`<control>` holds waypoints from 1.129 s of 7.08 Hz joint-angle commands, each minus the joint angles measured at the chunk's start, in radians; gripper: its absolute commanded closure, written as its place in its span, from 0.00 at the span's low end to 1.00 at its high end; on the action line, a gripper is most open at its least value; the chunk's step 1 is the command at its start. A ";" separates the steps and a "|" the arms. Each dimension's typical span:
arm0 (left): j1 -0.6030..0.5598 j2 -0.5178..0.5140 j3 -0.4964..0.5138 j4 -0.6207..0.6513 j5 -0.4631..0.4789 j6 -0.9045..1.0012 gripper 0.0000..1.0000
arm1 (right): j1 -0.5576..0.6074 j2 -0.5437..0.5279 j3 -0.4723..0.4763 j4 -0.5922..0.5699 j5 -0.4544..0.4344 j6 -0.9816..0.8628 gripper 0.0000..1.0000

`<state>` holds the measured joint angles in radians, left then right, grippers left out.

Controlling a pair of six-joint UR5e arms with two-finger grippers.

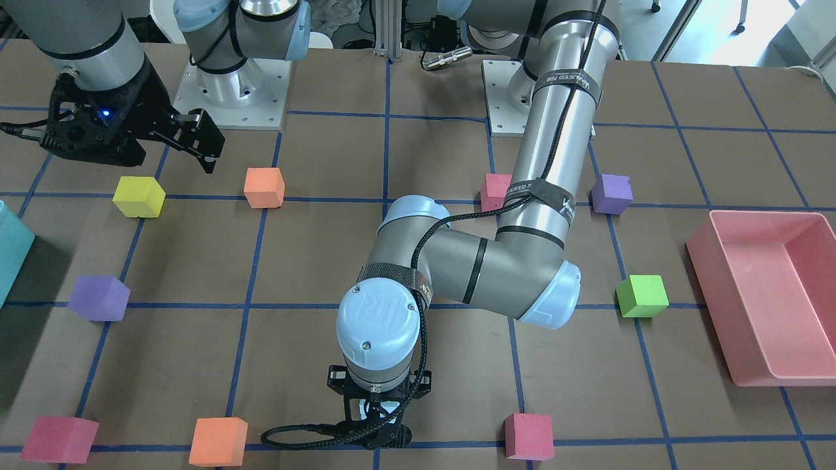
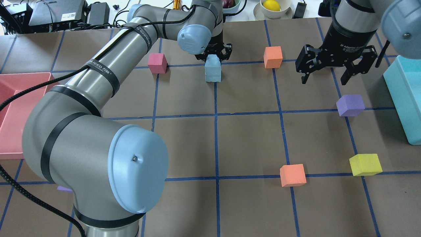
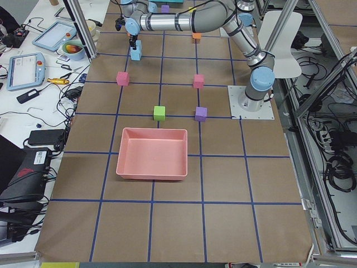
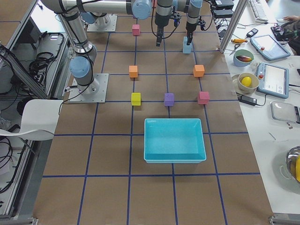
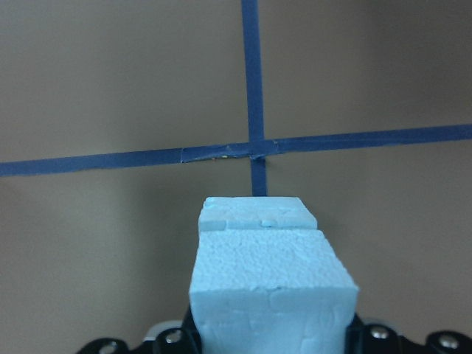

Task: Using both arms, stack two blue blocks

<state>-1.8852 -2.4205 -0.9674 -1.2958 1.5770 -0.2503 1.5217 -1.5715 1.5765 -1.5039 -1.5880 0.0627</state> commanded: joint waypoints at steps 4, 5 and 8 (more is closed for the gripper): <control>0.003 0.105 0.012 -0.125 -0.046 0.009 0.00 | 0.000 -0.010 0.005 0.005 -0.001 -0.007 0.00; 0.008 0.200 0.007 -0.223 -0.048 0.052 0.00 | 0.000 -0.009 0.007 0.005 -0.004 -0.009 0.00; 0.049 0.456 -0.017 -0.478 -0.036 0.132 0.00 | 0.000 -0.009 0.005 0.002 -0.006 -0.007 0.00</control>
<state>-1.8494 -2.0651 -0.9794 -1.6748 1.5337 -0.1236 1.5217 -1.5801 1.5811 -1.5008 -1.5932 0.0548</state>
